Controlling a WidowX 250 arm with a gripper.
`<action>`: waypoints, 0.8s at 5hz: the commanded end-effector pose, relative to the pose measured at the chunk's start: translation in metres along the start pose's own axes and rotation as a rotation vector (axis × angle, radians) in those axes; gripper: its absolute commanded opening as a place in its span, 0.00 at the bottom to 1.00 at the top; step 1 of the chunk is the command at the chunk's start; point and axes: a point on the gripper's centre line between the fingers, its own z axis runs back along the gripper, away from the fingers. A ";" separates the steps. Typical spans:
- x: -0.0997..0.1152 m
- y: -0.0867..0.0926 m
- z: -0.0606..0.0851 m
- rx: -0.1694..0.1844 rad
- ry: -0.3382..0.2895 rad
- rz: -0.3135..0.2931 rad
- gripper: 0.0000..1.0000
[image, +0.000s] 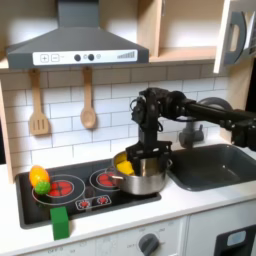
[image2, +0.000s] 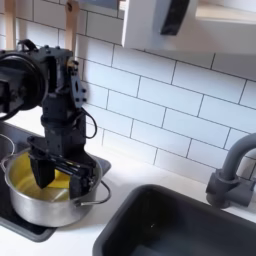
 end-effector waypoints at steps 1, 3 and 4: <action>-0.002 0.007 0.000 0.008 0.000 -0.001 1.00; 0.007 0.018 0.007 0.036 -0.019 -0.020 1.00; 0.010 0.036 0.012 0.055 -0.030 0.003 1.00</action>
